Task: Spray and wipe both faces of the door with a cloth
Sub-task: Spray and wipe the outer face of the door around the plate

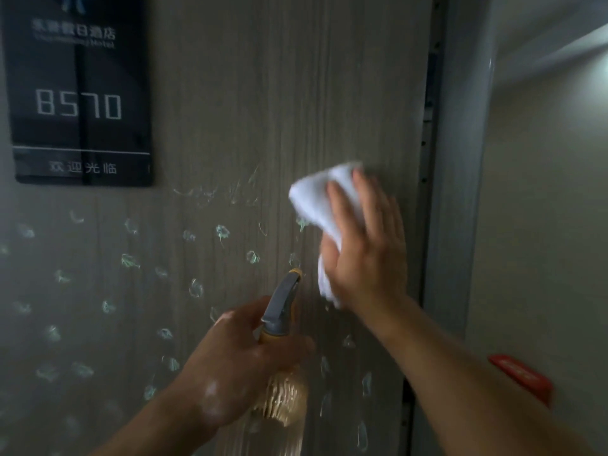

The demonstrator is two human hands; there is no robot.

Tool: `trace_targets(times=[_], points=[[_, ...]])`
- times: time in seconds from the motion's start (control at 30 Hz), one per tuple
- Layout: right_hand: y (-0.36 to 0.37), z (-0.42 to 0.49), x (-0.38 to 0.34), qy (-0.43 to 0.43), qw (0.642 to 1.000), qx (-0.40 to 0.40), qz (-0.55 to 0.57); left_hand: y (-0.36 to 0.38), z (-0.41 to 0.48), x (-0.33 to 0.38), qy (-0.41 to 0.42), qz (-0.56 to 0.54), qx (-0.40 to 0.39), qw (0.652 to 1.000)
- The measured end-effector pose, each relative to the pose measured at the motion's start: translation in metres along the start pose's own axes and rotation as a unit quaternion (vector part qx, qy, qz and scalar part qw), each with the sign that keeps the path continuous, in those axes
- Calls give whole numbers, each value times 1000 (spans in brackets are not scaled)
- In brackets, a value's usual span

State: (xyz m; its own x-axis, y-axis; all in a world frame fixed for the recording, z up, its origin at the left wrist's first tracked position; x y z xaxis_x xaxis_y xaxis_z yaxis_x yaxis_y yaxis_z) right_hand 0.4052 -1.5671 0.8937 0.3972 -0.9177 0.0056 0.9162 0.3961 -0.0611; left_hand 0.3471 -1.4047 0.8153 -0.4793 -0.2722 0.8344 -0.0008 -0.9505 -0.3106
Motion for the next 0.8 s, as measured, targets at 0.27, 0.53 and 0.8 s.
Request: trace_targets(times=[0.27,0.53,0.8], points=[[-7,97,9,80,995,59,-33,-4,8,-3,-2,16,33,999],[-6,92,10,92,994,48,-41,-15,11,15,21,39,67,997],[-6,79,6,72,995,40,-49,-29,14,18,27,0,75,997]])
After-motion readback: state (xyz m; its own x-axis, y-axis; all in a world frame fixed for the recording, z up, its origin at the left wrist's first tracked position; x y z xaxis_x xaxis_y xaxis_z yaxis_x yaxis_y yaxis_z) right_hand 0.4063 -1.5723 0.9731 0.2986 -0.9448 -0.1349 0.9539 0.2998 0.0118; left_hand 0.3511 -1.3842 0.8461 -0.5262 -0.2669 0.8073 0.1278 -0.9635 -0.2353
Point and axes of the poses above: each hand's wrist, its own z-axis towards the middle knuckle, its own y-axis out of the palm, x = y × z, the point moved 6 cm from there along z, towards the middle knuckle, and after that the axes turned 7 degrees about y, right-handed, at the moved point
